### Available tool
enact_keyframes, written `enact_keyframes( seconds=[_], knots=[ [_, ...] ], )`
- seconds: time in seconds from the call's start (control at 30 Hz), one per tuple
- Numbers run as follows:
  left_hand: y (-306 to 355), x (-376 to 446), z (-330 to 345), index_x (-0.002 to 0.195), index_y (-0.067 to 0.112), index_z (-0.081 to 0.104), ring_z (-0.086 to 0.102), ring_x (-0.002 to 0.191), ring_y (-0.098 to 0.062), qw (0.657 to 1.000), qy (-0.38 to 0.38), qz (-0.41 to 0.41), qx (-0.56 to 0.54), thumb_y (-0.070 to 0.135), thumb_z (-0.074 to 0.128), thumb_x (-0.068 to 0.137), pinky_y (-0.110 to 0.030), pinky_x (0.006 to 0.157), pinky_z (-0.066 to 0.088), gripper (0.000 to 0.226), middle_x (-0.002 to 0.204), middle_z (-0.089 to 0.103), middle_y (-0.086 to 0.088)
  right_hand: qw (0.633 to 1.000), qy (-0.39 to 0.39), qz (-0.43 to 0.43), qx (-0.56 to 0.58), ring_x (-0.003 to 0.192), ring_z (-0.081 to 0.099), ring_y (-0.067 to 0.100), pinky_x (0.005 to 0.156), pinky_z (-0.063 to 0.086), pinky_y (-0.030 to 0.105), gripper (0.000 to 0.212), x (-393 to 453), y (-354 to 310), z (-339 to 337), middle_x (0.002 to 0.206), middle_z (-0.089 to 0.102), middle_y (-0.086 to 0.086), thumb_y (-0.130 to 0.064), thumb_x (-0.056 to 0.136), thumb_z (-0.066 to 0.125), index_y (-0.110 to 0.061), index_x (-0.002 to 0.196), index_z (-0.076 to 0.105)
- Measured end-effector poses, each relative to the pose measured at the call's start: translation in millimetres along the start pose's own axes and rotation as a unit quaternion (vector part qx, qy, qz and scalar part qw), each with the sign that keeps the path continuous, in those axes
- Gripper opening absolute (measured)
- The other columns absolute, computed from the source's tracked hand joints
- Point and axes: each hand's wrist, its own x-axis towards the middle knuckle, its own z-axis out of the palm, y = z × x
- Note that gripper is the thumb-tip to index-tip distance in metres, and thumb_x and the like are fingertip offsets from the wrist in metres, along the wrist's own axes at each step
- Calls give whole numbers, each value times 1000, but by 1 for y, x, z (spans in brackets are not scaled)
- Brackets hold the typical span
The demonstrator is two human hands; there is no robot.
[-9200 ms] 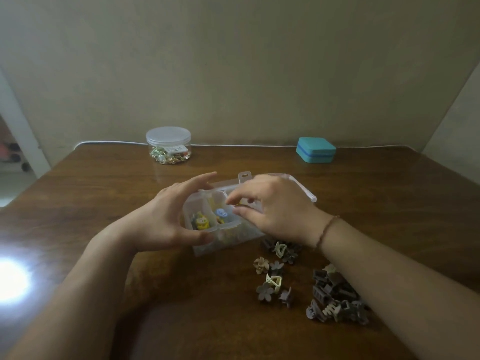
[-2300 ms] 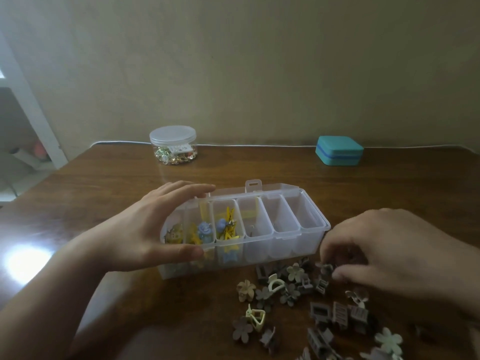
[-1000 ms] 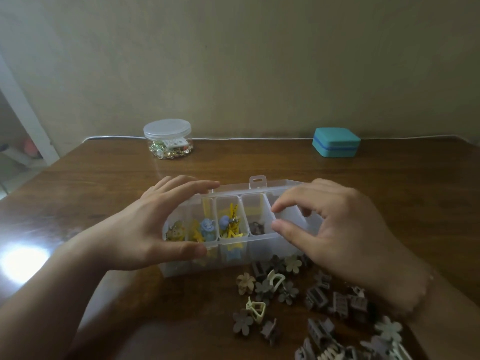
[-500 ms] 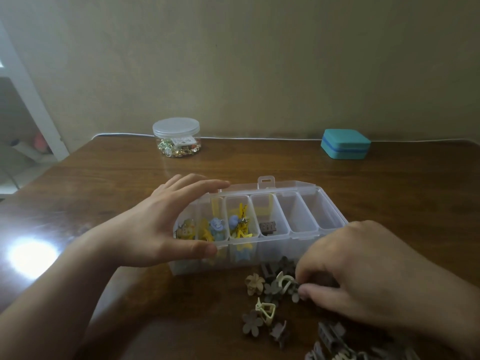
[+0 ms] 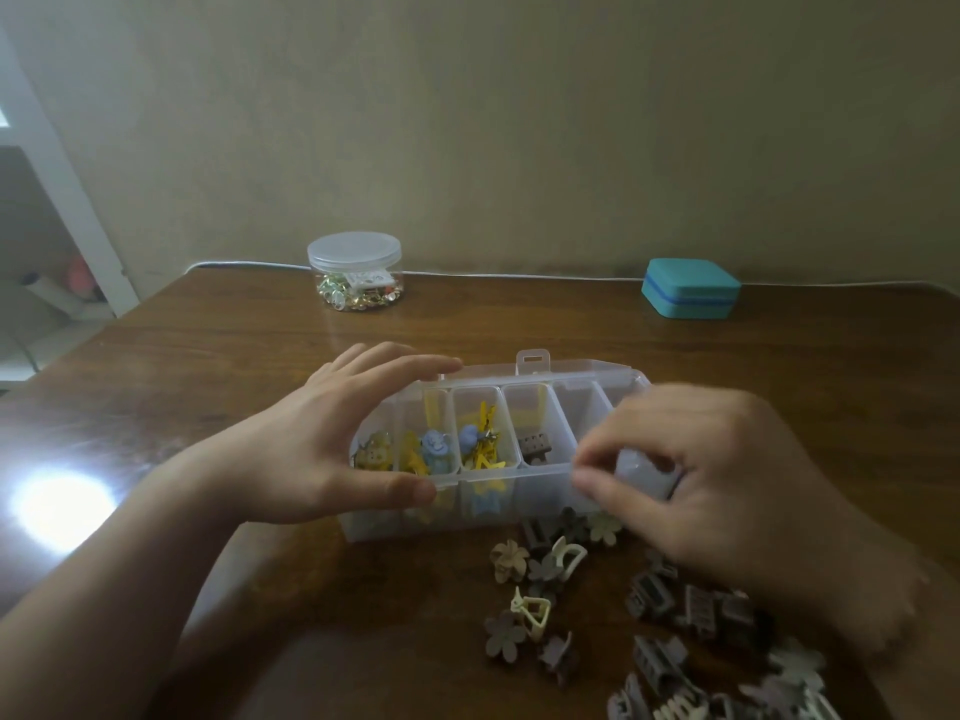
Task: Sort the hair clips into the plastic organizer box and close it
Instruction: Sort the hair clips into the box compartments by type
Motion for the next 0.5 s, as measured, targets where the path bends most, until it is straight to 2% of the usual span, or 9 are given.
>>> enact_keyframes(
  seconds=[0.1,0.2,0.37,0.5],
  knots=[
    [-1,-1,0,145,50,28,31,134,-4,1000,1,0,-1,77,59,66,-43,109,36,90,136,36,29,992,-111,-51,-30,79,63,-7,64,55,19,17,-6,-4,-1,91,68,-25,-42,84,61,-37,98,70],
    [-1,-1,0,145,52,27,31,134,-3,1000,-1,-2,-4,77,60,65,-42,109,37,90,136,35,30,974,-186,-83,-99,80,64,-3,59,55,22,22,-6,-5,7,104,63,-27,-39,79,64,-43,102,65],
    [0,-1,0,145,50,28,33,133,-6,1000,-2,-4,-6,75,60,66,-44,108,38,89,136,37,27,963,-212,-113,-122,73,63,4,52,55,28,18,-6,-3,12,102,60,-21,-34,82,64,-41,98,62],
    [0,0,0,145,50,28,32,134,-5,1000,-2,-4,-1,77,60,66,-44,108,37,90,137,36,28,968,-198,-114,-103,79,63,-2,60,55,25,15,-6,-3,5,99,63,-23,-39,84,61,-40,98,64]
  ],
)
